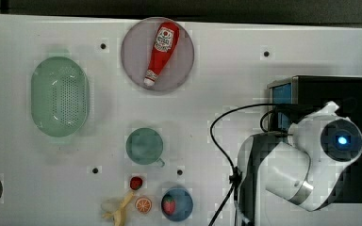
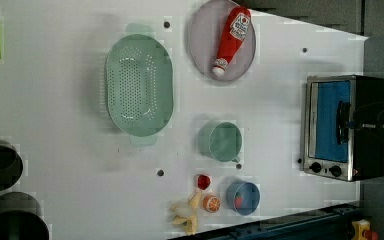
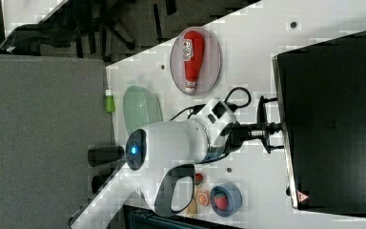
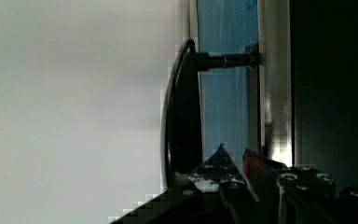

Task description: Flap open oven.

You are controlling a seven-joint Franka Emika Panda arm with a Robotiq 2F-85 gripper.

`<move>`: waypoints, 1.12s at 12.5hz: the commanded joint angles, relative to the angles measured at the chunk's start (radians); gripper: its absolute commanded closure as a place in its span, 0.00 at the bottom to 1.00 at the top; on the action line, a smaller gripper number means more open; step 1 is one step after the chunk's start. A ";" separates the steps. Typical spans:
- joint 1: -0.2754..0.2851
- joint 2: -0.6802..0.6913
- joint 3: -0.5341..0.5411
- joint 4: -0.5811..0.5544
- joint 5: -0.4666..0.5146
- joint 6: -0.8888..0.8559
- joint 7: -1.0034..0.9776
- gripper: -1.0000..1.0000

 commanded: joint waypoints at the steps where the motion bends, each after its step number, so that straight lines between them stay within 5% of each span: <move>1: 0.053 0.004 0.026 -0.013 -0.107 0.008 0.159 0.82; 10: 0.124 0.058 0.151 -0.060 -0.427 -0.017 0.530 0.82; 14: 0.171 0.150 0.207 -0.059 -0.573 -0.027 0.852 0.82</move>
